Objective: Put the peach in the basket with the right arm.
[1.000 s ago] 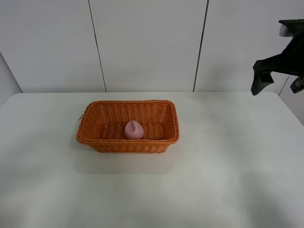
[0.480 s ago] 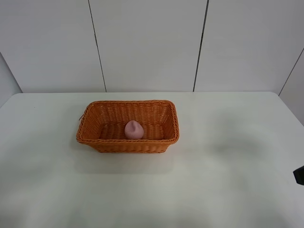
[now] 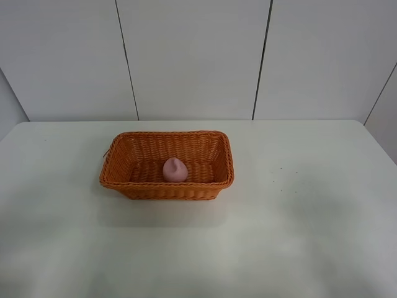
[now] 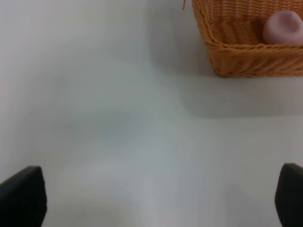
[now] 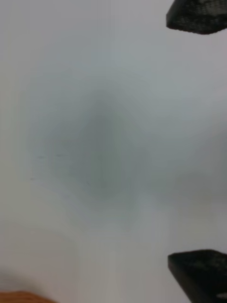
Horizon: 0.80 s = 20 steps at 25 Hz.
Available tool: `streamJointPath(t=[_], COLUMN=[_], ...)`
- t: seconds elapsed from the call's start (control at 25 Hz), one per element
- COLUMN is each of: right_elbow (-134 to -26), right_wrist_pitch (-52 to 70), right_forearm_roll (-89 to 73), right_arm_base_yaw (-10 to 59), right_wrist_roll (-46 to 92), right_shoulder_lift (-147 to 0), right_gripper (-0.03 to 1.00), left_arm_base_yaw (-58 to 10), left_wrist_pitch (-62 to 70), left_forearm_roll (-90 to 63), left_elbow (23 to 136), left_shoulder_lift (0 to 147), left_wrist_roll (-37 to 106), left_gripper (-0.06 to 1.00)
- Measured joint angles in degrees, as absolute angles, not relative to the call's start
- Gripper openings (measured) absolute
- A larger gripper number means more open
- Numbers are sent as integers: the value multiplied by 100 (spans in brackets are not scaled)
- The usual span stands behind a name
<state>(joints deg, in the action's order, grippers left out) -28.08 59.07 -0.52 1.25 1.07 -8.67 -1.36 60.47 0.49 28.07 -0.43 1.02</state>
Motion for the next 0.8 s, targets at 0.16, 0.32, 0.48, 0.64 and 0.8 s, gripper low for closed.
streamJointPath(t=[0.16,0.32,0.48,0.64,0.8], right_elbow=[-2808,-2801,-2797,-2797,-2797], right_wrist_pitch=[5896,5895,5895,5895,5895], right_forearm_roll=[-52,-52,-52,-52,-52], right_arm_base_yaw=[125,125,125,125,125], right_wrist_roll=[107,107,89,89,89], right_shoulder_lift=[-326,15,19,19,19], right_gripper=[70,70,70,70,70], left_arm_base_yaw=[-136,-136,-136,-136,-136], left_wrist_pitch=[6047,6047,6047,6047,6047], left_forearm_roll=[49,49,49,49,49], left_elbow=[2807,2807,2807,2807,2807], left_shoulder_lift=[-43,-43,-43,-43,-43], left_wrist_roll=[102,102,102,102,102], left_gripper=[99,99,99,99,99])
